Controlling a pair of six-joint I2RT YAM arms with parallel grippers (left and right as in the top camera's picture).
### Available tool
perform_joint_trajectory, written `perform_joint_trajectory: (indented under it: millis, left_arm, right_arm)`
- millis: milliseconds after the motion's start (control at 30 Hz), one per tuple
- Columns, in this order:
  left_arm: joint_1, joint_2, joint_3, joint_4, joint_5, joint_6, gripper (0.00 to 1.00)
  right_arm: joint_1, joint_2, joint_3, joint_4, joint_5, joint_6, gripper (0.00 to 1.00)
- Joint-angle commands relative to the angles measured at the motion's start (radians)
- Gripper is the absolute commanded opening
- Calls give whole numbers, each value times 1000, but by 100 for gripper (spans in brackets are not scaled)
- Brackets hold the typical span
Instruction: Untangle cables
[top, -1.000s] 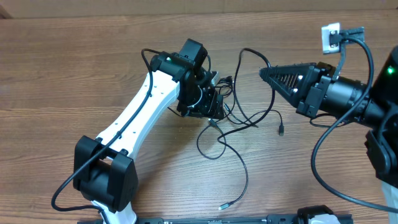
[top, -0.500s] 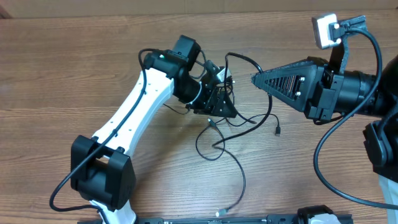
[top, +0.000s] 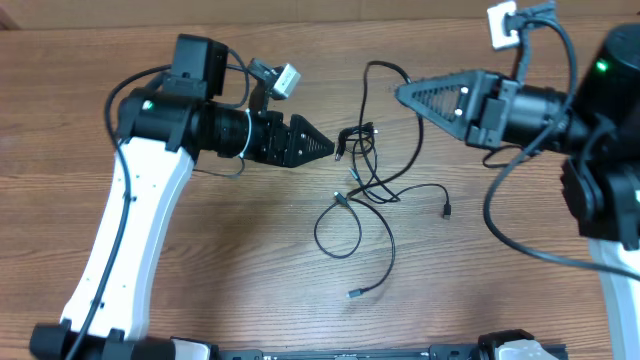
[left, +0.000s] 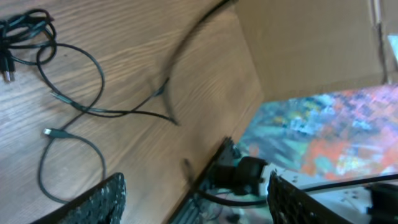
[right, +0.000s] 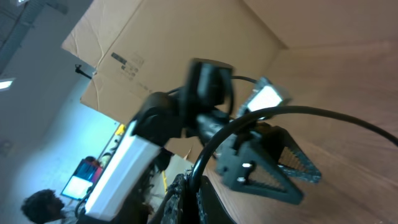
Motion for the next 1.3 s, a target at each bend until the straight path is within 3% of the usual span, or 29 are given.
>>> perform_joint_trajectory:
  millis: [0,100,300,533,767,1067,1267]
  left_arm:
    - [-13,-38,5,21,-5,-335,72]
    - [-13,-38,5,47,-3,-490,69]
    - [11,-39,5,116,32,-566,67]
    - [106,-39,5,116,195,-641,67]
    - [110,-39,5,127,290,-961,63]
    - [110,-39,5,288,404,-1152,56]
    - [98,-39,5,307,452,-1164,54]
  right_arm:
    - [63,29,11,3,-1,-20,4]
    - [130,57,11,-13,2,-107,4]
    - [155,67,11,-145,146,-220,4]
    - [155,67,11,-228,148,-374,4]
    - [214,67,9,-234,154,-453,4]
    - [364,67,9,-237,419,-458,4]
    - [378,71,9,-212,465,-461,4]
